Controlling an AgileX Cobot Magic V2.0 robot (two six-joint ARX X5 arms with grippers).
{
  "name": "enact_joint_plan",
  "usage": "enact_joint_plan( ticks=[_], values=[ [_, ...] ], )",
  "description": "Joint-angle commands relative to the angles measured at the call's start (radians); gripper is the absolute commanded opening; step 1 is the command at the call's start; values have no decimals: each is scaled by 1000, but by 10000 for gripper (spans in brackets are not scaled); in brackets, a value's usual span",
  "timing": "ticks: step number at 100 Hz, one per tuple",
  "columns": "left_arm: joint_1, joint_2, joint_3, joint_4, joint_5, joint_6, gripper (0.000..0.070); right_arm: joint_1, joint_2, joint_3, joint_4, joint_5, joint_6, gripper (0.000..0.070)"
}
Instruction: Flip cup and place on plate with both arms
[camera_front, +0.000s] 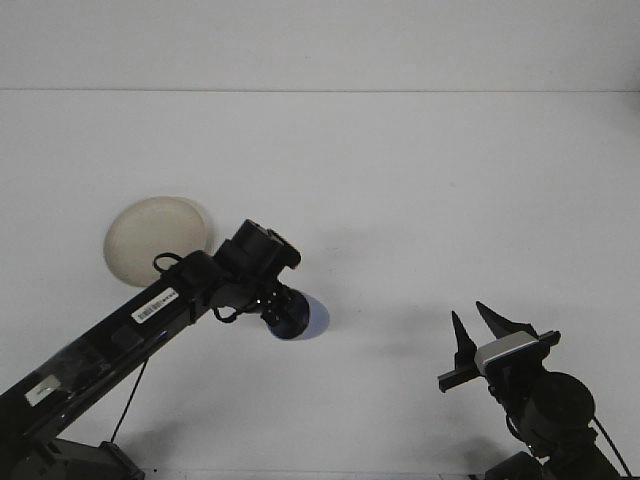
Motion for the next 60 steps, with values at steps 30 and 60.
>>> enact_joint_plan(
  ticks=[30,60],
  values=[
    [337,-42,170,-83,-73,70,13,3,3,1,2,2,13,276],
    [655,-26,170,-95,-73,87,13,3,4,1,2,2,13,276]
  ],
)
